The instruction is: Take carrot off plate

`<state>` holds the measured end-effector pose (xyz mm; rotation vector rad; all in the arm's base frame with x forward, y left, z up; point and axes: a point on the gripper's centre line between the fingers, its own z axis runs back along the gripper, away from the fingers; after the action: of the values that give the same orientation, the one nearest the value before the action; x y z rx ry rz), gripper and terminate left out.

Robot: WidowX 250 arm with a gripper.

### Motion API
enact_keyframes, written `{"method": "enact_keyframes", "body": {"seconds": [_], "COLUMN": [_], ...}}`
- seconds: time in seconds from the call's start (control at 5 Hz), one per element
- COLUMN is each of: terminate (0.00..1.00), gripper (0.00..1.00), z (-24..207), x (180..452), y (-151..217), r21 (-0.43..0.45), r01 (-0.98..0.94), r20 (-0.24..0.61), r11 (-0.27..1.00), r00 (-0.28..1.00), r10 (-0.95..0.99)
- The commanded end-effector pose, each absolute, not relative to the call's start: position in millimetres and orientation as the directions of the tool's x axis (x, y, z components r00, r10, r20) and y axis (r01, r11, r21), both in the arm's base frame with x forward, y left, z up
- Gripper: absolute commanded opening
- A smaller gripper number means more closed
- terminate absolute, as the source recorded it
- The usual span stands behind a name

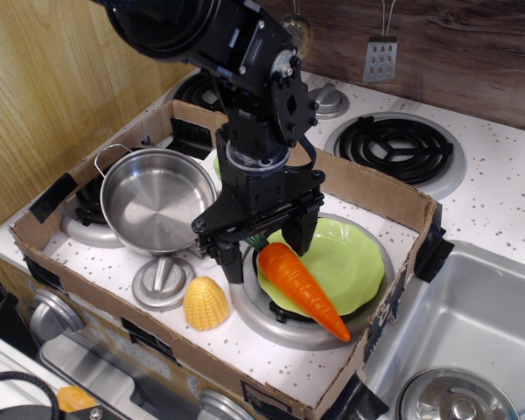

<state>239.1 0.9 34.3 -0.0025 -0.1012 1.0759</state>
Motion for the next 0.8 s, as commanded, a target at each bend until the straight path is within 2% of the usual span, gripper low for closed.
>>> {"method": "enact_keyframes", "body": {"seconds": [0.0, 0.4, 0.6], "terminate": [0.00, 0.00, 0.00], "gripper": [1.00, 1.00, 0.00], "z": [36, 21, 16], "x": [245, 245, 244], "y": [-2, -8, -10], "r21": [-0.092, -0.120, -0.125], "r01": [-0.895, -0.909, -0.915], "r20": [0.077, 0.043, 0.030], "r11": [0.436, 0.400, 0.384], "r00": [0.430, 0.398, 0.383], "r10": [0.899, 0.917, 0.923]}}
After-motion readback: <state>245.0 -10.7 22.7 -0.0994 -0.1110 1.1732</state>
